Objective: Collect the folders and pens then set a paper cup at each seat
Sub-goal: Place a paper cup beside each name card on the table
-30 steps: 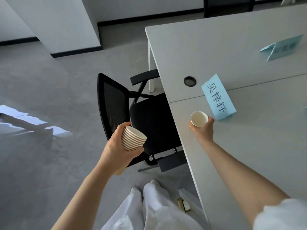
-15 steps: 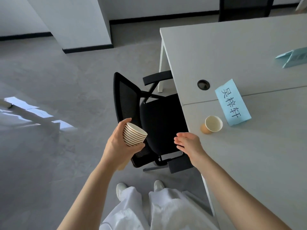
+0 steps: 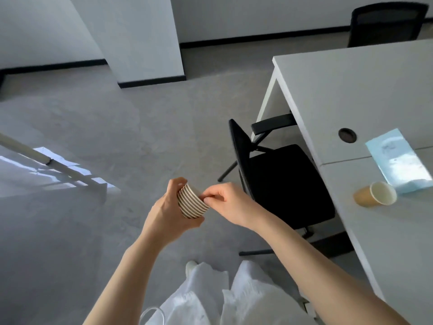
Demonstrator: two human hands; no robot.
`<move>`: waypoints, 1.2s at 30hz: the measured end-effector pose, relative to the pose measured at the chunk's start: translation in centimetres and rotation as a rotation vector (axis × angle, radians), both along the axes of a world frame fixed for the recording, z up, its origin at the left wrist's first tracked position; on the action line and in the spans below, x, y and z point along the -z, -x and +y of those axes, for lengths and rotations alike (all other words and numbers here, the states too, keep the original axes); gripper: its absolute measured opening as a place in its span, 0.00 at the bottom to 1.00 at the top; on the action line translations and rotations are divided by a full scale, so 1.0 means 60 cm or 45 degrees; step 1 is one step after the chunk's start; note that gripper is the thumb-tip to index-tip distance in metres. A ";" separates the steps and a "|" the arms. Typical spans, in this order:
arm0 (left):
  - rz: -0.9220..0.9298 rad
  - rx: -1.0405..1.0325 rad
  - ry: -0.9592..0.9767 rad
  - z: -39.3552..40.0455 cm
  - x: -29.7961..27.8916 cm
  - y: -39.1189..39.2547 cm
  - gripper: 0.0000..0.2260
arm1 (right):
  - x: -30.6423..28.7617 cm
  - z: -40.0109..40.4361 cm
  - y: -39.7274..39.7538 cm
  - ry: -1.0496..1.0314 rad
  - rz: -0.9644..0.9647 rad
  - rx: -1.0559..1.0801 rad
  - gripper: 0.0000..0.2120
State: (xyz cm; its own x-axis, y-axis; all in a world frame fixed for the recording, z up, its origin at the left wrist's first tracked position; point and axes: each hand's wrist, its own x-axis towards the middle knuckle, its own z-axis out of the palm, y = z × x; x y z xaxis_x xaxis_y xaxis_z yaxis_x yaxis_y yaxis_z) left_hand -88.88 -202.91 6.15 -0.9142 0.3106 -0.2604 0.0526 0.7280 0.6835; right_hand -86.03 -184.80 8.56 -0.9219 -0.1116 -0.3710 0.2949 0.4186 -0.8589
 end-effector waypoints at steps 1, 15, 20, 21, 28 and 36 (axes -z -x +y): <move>0.001 0.010 0.008 -0.017 0.000 0.015 0.36 | 0.000 -0.017 0.011 0.003 0.001 0.002 0.09; 0.018 0.202 -0.063 -0.090 0.002 0.277 0.35 | 0.002 -0.093 0.234 -0.006 0.104 0.146 0.03; 0.033 0.262 -0.086 -0.043 0.001 0.410 0.35 | 0.006 -0.045 0.363 0.046 0.095 0.230 0.05; 0.030 0.277 -0.084 -0.031 0.000 0.438 0.35 | 0.004 -0.033 0.389 0.063 0.093 0.240 0.05; 0.045 0.303 -0.097 0.051 -0.010 0.622 0.34 | -0.007 0.056 0.562 0.018 0.196 0.480 0.04; 0.030 0.442 -0.136 0.153 0.004 0.849 0.34 | 0.009 0.145 0.749 -0.001 0.112 0.797 0.14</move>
